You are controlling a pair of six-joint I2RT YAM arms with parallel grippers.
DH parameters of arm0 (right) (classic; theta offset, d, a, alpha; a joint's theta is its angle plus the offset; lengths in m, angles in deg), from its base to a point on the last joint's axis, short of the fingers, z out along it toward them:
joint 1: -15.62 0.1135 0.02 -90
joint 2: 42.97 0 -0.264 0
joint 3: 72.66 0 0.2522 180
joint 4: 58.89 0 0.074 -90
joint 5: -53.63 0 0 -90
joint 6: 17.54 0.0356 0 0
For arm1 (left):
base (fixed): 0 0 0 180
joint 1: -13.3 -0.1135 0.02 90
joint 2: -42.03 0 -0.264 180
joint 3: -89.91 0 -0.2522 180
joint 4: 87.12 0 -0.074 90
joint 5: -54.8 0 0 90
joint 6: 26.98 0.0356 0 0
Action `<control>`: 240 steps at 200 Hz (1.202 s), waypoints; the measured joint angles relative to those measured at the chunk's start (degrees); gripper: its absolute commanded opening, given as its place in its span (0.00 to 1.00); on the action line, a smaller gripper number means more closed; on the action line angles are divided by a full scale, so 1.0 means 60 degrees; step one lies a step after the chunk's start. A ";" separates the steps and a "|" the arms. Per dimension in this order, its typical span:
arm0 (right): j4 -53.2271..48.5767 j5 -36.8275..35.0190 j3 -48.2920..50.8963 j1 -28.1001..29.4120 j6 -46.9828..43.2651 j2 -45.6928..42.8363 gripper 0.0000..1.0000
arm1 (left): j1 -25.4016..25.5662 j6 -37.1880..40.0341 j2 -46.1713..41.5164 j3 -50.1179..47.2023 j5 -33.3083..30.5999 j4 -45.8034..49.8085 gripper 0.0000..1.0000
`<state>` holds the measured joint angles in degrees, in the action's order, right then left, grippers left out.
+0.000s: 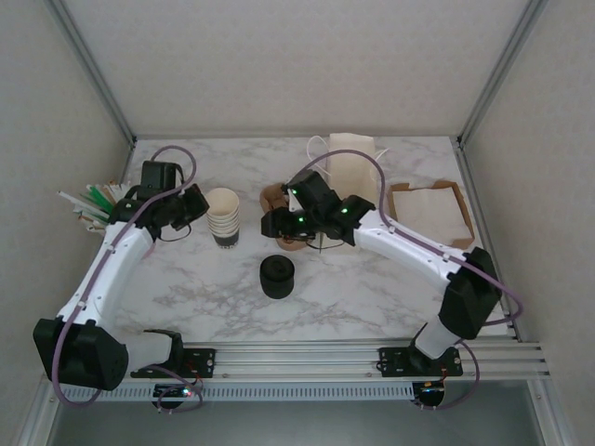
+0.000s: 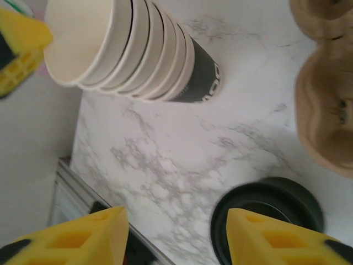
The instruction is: Pack the takeout coffee
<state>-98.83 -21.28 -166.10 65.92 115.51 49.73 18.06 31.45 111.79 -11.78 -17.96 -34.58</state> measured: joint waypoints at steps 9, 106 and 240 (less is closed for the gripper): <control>0.0197 0.0066 -0.0127 0.0000 0.0160 0.0233 0.43 | -0.0066 -0.0025 -0.0080 -0.0113 0.0069 -0.0011 0.00; 0.2113 0.1413 -0.0743 -0.0266 0.1541 0.2014 0.38 | -0.0597 -0.0178 -0.0448 -0.0612 0.0856 -0.0142 0.00; 0.4444 0.2532 -0.0783 -0.0681 0.3224 0.2681 0.35 | -0.0758 -0.0208 -0.0535 -0.0780 0.1031 -0.0222 0.00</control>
<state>-72.16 -6.09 -170.80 61.84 134.85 65.82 13.51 30.20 108.58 -16.45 -11.78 -35.91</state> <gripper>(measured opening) 0.351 0.053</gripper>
